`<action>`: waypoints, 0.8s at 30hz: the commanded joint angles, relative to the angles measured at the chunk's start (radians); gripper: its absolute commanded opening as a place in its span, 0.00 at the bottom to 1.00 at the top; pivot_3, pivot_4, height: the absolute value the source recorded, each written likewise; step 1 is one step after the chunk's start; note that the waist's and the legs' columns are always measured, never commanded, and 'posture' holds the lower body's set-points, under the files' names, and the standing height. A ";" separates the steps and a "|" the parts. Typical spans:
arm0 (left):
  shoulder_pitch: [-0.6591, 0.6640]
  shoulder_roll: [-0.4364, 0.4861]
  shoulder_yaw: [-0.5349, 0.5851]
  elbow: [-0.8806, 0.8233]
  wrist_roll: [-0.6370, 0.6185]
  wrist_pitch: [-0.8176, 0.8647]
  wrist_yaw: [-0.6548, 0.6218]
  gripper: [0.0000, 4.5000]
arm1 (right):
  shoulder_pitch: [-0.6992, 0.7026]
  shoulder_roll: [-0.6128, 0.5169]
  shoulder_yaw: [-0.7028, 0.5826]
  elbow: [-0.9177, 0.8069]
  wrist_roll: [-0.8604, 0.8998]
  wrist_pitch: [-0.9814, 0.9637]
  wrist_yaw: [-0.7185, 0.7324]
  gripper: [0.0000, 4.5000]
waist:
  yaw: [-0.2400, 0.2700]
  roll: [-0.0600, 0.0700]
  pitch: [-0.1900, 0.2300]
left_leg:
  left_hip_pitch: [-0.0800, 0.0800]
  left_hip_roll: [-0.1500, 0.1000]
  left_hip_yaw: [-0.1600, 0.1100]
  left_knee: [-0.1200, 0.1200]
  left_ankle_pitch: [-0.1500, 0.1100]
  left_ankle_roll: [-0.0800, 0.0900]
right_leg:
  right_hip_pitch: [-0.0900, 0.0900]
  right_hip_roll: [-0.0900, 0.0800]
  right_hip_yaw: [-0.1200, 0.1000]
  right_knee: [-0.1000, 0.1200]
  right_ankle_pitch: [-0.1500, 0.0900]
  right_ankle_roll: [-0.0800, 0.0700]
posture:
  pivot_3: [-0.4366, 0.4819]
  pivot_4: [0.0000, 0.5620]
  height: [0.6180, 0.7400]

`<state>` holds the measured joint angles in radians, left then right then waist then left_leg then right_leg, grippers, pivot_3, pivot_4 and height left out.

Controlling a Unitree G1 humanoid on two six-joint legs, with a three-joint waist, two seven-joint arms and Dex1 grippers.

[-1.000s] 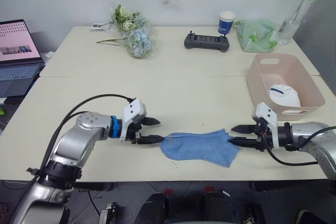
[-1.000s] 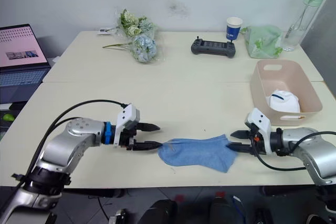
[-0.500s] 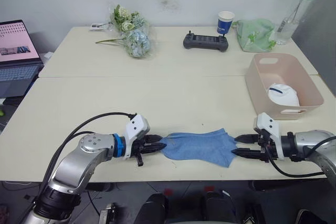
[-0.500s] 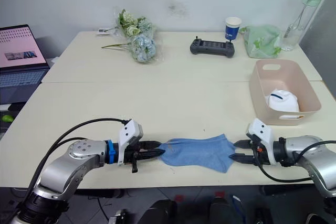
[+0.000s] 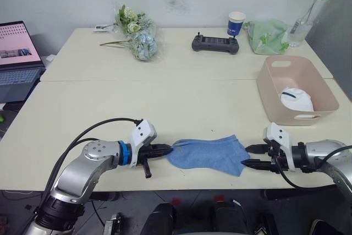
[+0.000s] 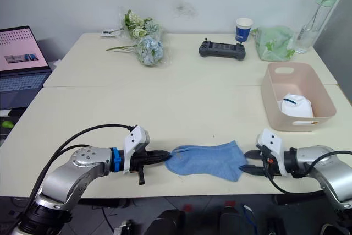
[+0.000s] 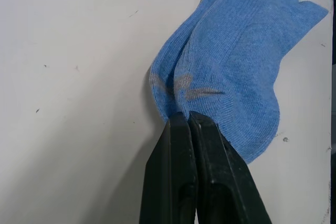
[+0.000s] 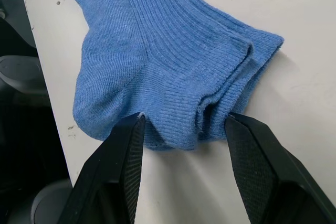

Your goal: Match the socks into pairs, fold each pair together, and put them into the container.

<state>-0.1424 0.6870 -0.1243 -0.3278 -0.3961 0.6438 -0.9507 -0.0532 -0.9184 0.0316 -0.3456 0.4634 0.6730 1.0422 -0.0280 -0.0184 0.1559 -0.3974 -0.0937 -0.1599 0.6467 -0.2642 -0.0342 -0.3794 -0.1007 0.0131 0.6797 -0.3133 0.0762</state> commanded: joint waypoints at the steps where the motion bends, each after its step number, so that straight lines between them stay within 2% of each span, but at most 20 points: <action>1: -0.003 0.006 0.011 -0.042 -0.021 -0.002 -0.005 0.00 | -0.010 0.004 -0.021 -0.031 0.026 0.014 -0.001 0.28 | 0.000 0.000 0.000 | 0.000 0.000 0.000 0.000 0.000 0.000 | 0.000 0.000 0.000 0.000 0.000 0.000 | 0.48 0.27 1.00; 4: 0.003 0.011 0.012 -0.049 -0.024 0.002 -0.008 0.00 | -0.018 -0.005 -0.027 -0.038 0.024 0.020 0.003 0.05 | 0.000 0.000 0.000 | 0.000 0.000 0.000 0.000 0.000 0.000 | 0.000 0.000 0.000 0.000 0.000 0.000 | 0.48 0.27 1.00; 5: 0.004 0.011 0.013 -0.051 -0.025 0.004 -0.007 0.00 | -0.020 -0.008 -0.030 -0.038 0.026 0.023 0.003 0.01 | 0.000 0.000 0.000 | 0.000 0.000 0.000 0.000 0.000 0.000 | 0.000 0.000 0.000 0.000 0.000 0.000 | 0.48 0.27 1.00; 11: 0.006 0.017 0.012 -0.051 -0.027 0.001 -0.006 0.00 | -0.041 -0.021 -0.035 -0.025 0.020 0.023 0.008 0.01 | 0.000 0.000 0.000 | 0.000 0.000 0.000 0.000 0.000 0.000 | 0.000 0.000 0.000 0.000 0.000 0.000 | 0.48 0.27 1.00; 15: 0.007 0.018 0.010 -0.051 -0.028 -0.002 -0.004 0.00 | -0.042 -0.024 -0.038 -0.017 0.018 0.019 0.009 0.21 | 0.000 0.000 0.000 | 0.000 0.000 0.000 0.000 0.000 0.000 | 0.000 0.000 0.000 0.000 0.000 0.000 | 0.48 0.27 1.00; 24: 0.015 0.022 0.013 -0.054 -0.028 -0.007 -0.002 0.00 | -0.034 -0.035 -0.071 -0.030 0.045 0.033 0.021 0.21 | 0.001 0.000 0.000 | 0.000 0.000 0.000 0.000 0.000 0.000 | 0.000 0.000 0.000 0.000 0.000 0.000 | 0.48 0.27 1.00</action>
<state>-0.1286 0.7000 -0.1242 -0.3480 -0.4140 0.6474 -0.9513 -0.0886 -0.9449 -0.0167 -0.3485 0.4943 0.7085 1.0609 -0.0274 -0.0183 0.1560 -0.3974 -0.0937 -0.1599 0.6466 -0.2642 -0.0342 -0.3793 -0.1007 0.0132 0.6796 -0.3133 0.0761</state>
